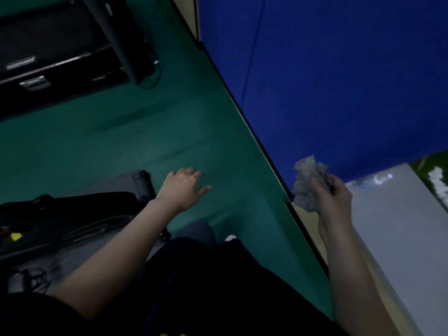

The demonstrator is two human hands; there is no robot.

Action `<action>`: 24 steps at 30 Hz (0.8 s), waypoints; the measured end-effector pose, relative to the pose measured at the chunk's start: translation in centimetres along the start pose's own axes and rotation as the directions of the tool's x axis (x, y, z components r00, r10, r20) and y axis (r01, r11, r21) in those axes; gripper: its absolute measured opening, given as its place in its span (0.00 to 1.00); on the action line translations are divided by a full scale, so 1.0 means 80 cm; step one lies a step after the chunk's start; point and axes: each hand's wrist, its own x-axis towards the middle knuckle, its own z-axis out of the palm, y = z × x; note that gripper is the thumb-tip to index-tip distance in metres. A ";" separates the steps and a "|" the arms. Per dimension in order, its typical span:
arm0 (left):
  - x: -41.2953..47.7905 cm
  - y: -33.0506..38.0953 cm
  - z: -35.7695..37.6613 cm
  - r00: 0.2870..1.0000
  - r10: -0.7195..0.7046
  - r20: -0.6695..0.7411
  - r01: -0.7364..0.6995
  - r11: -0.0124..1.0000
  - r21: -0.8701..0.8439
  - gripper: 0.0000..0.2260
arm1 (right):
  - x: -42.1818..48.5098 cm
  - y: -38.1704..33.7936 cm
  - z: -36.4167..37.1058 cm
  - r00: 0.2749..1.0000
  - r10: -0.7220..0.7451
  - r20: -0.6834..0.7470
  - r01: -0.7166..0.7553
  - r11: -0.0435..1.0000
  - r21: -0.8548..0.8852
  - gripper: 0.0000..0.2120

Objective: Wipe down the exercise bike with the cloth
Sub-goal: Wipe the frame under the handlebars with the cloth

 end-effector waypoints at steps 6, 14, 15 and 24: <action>0.040 -0.027 -0.021 0.989 -0.142 -0.028 0.139 0.986 -0.090 0.26 | 0.067 -0.039 0.077 0.975 -0.007 0.221 0.012 1.000 -0.024 0.08; 0.138 -0.111 -0.061 0.959 -0.275 -0.072 0.256 0.945 -0.205 0.27 | 0.131 -0.105 0.260 0.895 -0.105 0.433 0.158 0.983 -0.088 0.09; 0.149 -0.123 -0.069 0.953 -0.293 -0.079 0.269 0.937 -0.224 0.27 | 0.137 -0.114 0.278 0.887 -0.106 0.449 0.167 0.981 -0.099 0.08; 0.198 -0.213 -0.112 0.884 -0.447 -0.141 0.394 0.872 -0.290 0.26 | 0.185 -0.170 0.400 0.821 -0.087 0.564 0.207 0.966 -0.152 0.09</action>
